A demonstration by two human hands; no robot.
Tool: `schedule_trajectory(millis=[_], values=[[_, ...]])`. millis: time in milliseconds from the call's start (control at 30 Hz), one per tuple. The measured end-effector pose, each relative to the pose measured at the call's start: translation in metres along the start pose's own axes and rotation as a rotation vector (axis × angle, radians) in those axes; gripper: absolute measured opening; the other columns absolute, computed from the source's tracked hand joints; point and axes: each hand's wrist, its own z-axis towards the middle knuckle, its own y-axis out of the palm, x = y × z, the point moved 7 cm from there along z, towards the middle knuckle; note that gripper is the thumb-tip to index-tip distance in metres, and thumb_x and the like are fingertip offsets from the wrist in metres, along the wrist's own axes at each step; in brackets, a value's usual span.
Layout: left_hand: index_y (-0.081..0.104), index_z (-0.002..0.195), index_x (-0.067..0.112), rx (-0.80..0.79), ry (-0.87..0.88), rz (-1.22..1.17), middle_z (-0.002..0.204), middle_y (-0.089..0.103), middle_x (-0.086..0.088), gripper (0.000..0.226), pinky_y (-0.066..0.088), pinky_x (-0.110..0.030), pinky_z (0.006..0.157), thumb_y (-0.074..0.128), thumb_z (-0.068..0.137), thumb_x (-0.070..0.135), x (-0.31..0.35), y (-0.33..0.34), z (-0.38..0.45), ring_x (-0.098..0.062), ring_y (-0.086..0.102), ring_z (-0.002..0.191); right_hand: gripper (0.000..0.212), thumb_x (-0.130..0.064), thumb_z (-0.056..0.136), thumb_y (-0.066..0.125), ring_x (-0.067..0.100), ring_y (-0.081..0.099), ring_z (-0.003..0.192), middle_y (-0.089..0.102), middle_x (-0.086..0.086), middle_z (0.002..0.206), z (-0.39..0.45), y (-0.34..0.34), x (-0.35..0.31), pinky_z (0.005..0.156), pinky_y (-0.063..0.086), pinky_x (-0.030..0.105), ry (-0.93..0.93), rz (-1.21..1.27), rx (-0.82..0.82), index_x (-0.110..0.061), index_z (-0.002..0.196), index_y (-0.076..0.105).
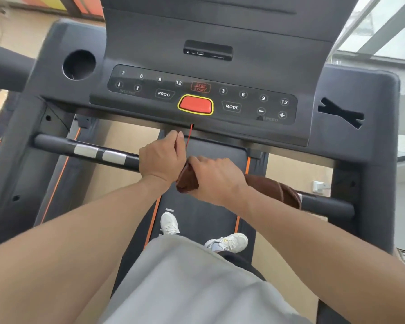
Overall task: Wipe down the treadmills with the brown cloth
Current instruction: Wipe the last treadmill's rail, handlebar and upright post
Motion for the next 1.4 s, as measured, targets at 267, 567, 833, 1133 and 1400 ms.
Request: schedule_trajectory(millis=[267,567,833,1133,1400], values=[[0.043,0.075,0.021,-0.059,-0.036,-0.013,0.060,0.055,-0.011,0.032,0.027,-0.037,0.062,0.033,0.100,0.038,-0.001,0.002,0.003,-0.032,0.041,0.057,0.057,-0.071,0.098,0.037,0.032,0.070,0.098,0.071,-0.005,0.120,-0.006,-0.015,-0.002,0.071,0.048,0.039,-0.050,0.052,0.042,-0.030,0.133,0.056],[0.051,0.075,0.020,-0.204,0.006,-0.002,0.071,0.058,-0.006,0.037,0.038,-0.036,0.064,0.038,0.103,0.042,-0.001,0.012,0.007,-0.035,0.051,0.067,0.041,-0.055,0.091,0.067,0.019,0.065,0.105,0.073,-0.012,0.113,-0.027,-0.020,0.028,0.085,0.049,0.034,0.218,0.398,-0.130,-0.045,0.130,0.062],[0.056,0.077,0.019,-0.266,0.029,-0.034,0.071,0.057,-0.006,0.034,0.044,-0.038,0.068,0.038,0.100,0.035,0.002,0.015,0.009,-0.038,0.058,0.070,0.033,-0.050,0.086,0.064,0.026,0.068,0.085,0.070,-0.006,0.096,-0.091,-0.020,0.072,0.074,0.052,0.035,0.514,-0.134,-0.203,-0.029,0.109,0.052],[0.050,0.075,0.021,-0.219,0.073,-0.063,0.065,0.054,-0.002,0.032,0.041,-0.036,0.065,0.040,0.101,0.035,0.006,0.009,0.008,-0.031,0.053,0.062,0.054,-0.062,0.062,0.080,0.022,0.063,0.084,0.063,-0.013,0.085,-0.004,-0.007,0.015,0.071,0.042,0.032,0.294,0.106,-0.271,-0.035,0.101,0.055],[0.048,0.070,0.018,-0.214,0.036,-0.047,0.067,0.058,-0.007,0.033,0.046,-0.039,0.065,0.042,0.099,0.034,0.005,0.009,0.008,-0.037,0.056,0.066,0.092,-0.070,0.055,0.081,0.018,0.063,0.111,0.066,-0.018,0.123,-0.013,-0.013,0.018,0.085,0.048,0.035,0.307,0.234,-0.109,-0.045,0.136,0.047]])
